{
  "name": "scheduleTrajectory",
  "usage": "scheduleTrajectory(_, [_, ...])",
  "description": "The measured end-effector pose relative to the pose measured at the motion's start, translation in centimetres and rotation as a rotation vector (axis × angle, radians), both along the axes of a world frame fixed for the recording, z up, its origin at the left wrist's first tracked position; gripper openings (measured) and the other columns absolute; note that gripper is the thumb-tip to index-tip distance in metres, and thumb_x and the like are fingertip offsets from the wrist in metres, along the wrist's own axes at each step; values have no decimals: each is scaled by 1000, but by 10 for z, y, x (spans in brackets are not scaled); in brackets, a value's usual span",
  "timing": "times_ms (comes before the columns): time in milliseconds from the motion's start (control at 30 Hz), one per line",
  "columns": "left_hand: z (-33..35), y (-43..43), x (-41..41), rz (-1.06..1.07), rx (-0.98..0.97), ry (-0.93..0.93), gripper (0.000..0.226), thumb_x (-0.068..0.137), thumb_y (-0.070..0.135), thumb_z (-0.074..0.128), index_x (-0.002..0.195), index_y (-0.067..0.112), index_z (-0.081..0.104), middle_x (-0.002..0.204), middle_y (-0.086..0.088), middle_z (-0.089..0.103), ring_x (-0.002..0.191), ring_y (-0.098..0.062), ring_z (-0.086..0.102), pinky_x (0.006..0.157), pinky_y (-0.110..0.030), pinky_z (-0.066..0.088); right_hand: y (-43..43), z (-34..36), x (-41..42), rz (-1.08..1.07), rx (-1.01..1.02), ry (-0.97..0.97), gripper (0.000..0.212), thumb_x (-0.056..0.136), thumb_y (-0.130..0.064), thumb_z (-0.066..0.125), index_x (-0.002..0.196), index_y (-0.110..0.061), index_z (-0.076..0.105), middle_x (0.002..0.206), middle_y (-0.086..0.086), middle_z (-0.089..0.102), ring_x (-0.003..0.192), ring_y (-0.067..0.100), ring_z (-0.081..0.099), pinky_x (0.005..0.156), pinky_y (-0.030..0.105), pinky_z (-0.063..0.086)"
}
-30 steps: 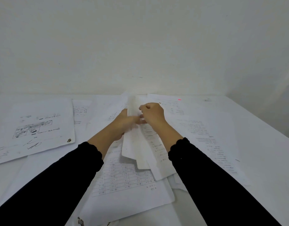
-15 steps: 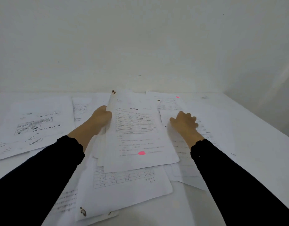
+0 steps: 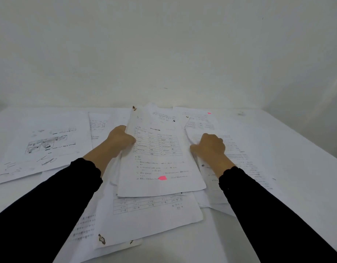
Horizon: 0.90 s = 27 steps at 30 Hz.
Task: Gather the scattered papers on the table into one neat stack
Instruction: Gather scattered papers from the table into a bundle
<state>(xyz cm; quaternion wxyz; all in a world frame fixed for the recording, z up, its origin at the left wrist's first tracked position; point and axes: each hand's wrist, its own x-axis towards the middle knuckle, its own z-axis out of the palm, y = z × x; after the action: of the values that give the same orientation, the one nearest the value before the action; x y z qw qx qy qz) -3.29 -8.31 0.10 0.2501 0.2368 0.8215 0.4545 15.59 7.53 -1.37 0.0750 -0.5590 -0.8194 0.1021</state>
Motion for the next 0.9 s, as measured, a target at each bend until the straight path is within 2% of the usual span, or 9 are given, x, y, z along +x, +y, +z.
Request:
scheduleTrajectory(67, [-1, 2, 0, 2, -3, -9, 22, 87, 2, 53, 109, 8, 53, 108, -10, 55, 95, -27, 50, 79, -31, 41, -1, 2, -1, 10, 41, 40, 29, 84, -15, 51, 58, -11, 37, 66, 1, 47, 64, 20, 46, 50, 19, 29])
scheduleTrajectory(133, [0, 3, 2, 12, 5, -22, 17, 90, 3, 47, 104, 9, 52, 111, -10, 54, 96, -28, 50, 80, -32, 40, -2, 7, -3, 10, 87, 77, 34, 87, -11, 46, 56, -12, 34, 59, -1, 40, 51, 14, 37, 46, 19, 22])
scheduleTrajectory(467, [2, 17, 25, -80, 125, -136, 21, 96, 10, 36, 110, 9, 51, 113, -8, 56, 102, -27, 54, 86, -33, 43, -37, 28, -61, 198, -106, 394, 40, 90, -17, 44, 53, -15, 28, 53, -2, 32, 45, 14, 29, 45, 22, 21])
scheduleTrajectory(533, [3, 20, 28, -94, 148, -159, 30, 98, 20, 34, 118, 7, 52, 118, -8, 58, 107, -28, 56, 92, -37, 47, -47, 26, -70, 242, -170, 432, 40, 91, -18, 43, 53, -14, 28, 53, -1, 32, 48, 18, 36, 47, 22, 27])
scheduleTrajectory(600, [5, 22, 31, -112, 153, -161, 40, 100, 34, 31, 122, 8, 51, 119, -7, 55, 107, -25, 54, 98, -38, 43, -55, 25, -77, 267, -265, 495, 32, 90, -17, 42, 58, -10, 39, 59, 5, 42, 60, 23, 49, 55, 30, 42])
scheduleTrajectory(667, [3, 27, 31, -126, 142, -170, 54, 98, 44, 34, 134, 6, 44, 121, -3, 52, 111, -23, 51, 102, -36, 41, -59, 27, -77, 288, -354, 571, 28, 90, -16, 39, 76, 2, 56, 77, 16, 57, 75, 32, 58, 74, 43, 57])
scheduleTrajectory(733, [4, 28, 32, -139, 134, -161, 62, 92, 43, 50, 140, 6, 36, 121, 1, 48, 109, -21, 50, 95, -34, 43, -57, 27, -76, 293, -389, 607, 33, 92, -12, 36, 103, 5, 62, 98, 17, 63, 92, 32, 62, 87, 49, 54])
scheduleTrajectory(800, [3, 26, 31, -151, 121, -129, 64, 76, 35, 70, 129, 8, 46, 116, -1, 57, 104, -23, 58, 86, -36, 52, -53, 26, -72, 292, -440, 653, 31, 91, -6, 38, 113, -4, 60, 110, 11, 62, 101, 28, 62, 90, 44, 54])
scheduleTrajectory(900, [0, 25, 29, -170, 115, -81, 60, 69, 15, 73, 125, 12, 50, 116, -7, 62, 99, -25, 61, 69, -32, 54, -46, 22, -67, 295, -475, 708, 33, 90, -5, 40, 117, -12, 57, 120, 10, 63, 104, 22, 60, 87, 32, 53])
